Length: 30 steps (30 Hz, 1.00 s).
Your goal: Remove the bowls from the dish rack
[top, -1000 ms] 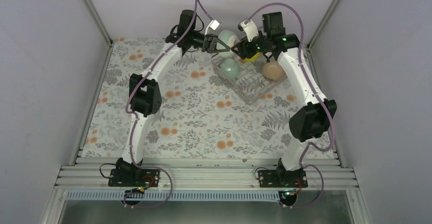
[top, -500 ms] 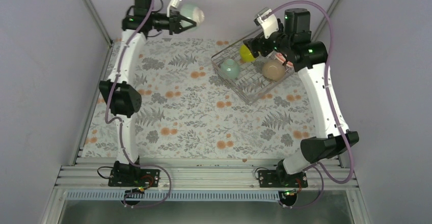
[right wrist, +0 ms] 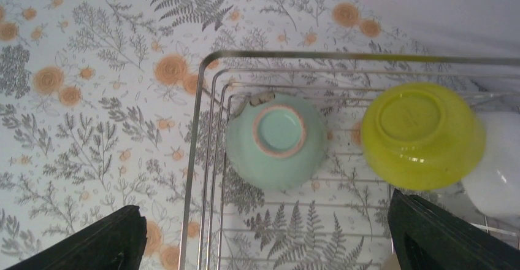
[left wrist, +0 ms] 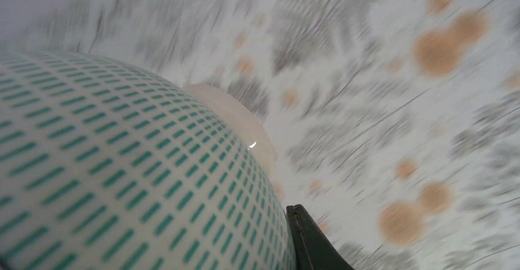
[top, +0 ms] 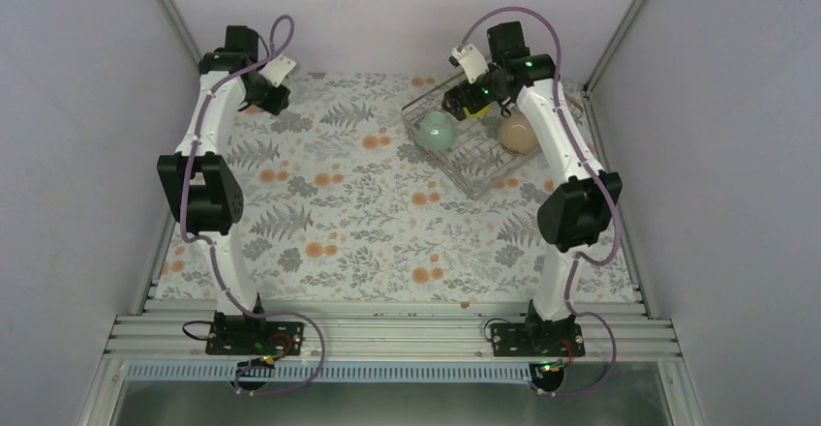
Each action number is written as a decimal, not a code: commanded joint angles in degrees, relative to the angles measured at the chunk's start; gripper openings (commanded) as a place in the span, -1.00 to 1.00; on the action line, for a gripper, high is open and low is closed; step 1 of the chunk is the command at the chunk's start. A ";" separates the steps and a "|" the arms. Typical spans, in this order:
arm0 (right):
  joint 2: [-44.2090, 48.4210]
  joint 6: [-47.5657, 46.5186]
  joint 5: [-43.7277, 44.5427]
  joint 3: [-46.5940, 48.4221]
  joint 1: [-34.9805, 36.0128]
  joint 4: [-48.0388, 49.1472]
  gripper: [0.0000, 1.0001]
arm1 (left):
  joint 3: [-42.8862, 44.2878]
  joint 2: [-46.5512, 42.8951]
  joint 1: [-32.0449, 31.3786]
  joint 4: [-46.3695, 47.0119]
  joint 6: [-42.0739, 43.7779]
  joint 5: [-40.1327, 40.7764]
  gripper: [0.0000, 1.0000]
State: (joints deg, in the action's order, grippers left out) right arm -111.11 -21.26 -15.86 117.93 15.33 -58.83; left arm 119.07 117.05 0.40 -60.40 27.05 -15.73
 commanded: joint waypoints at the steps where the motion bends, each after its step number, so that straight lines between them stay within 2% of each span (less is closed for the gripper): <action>1: -2.63 1.08 -1.74 6.56 0.43 -1.70 0.93 | -5.84 -0.20 2.42 3.52 5.26 17.42 -0.95; 6: -6.29 1.03 -0.10 7.84 0.39 -1.12 0.94 | -7.71 4.22 5.50 6.19 8.05 25.99 -0.95; 14: -11.24 4.64 -3.88 8.07 -0.10 -1.11 0.96 | -1.62 15.24 8.72 2.25 8.76 30.61 -0.95; 20: -11.50 4.41 -2.77 7.48 -0.05 -1.04 0.99 | -2.44 18.79 8.80 5.05 9.92 37.29 -0.95; 30: -10.60 4.21 -2.36 6.71 -0.08 -1.05 1.00 | -1.39 19.55 7.56 0.41 8.87 35.64 -0.95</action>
State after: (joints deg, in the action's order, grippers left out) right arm -123.48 -17.69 -17.74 124.81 15.31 -59.86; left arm 116.55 136.25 8.75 -56.86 36.01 19.16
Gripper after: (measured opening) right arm 0.998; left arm 0.155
